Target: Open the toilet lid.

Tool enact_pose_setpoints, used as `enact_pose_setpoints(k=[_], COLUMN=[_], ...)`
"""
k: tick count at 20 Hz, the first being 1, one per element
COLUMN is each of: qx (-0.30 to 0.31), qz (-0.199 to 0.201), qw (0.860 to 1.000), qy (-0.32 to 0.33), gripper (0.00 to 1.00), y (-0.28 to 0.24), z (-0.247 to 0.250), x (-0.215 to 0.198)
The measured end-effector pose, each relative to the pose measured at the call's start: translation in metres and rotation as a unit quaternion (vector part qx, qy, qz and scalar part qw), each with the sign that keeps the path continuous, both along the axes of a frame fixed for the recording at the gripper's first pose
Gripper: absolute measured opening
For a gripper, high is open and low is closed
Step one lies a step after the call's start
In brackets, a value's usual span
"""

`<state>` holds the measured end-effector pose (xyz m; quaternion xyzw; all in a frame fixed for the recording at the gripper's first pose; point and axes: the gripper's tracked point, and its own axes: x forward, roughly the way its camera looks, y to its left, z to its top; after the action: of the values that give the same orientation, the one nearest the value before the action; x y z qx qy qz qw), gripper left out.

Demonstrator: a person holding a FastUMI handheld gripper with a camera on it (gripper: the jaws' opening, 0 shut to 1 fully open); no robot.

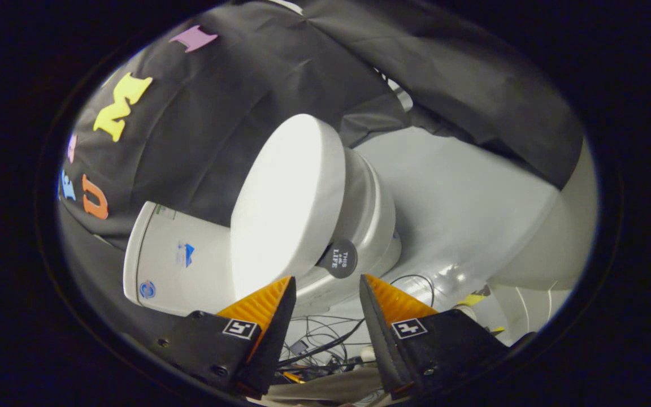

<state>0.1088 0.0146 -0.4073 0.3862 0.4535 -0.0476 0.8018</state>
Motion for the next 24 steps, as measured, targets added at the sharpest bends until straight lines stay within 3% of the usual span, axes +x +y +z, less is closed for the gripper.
enact_pose_setpoints(k=[6, 11, 12, 15, 16, 20, 24], qx=[0.071, 0.107, 0.104, 0.068, 0.062, 0.095, 0.085], qz=[-0.015, -0.007, -0.01, -0.013, -0.011, -0.023, -0.018], qw=[0.997, 0.994, 0.994, 0.997, 0.998, 0.994, 0.994], qy=[-0.018, -0.028, -0.033, -0.027, -0.03, -0.054, -0.064], gripper=[0.7, 0.58, 0.54, 0.25, 0.21, 0.12, 0.07], y=[0.0, 0.004, 0.004, -0.001, -0.003, -0.003, 0.002], z=[-0.029, -0.033, -0.032, -0.036, -0.033, -0.01, 0.002], x=[0.028, 0.022, 0.023, 0.024, 0.024, 0.027, 0.027])
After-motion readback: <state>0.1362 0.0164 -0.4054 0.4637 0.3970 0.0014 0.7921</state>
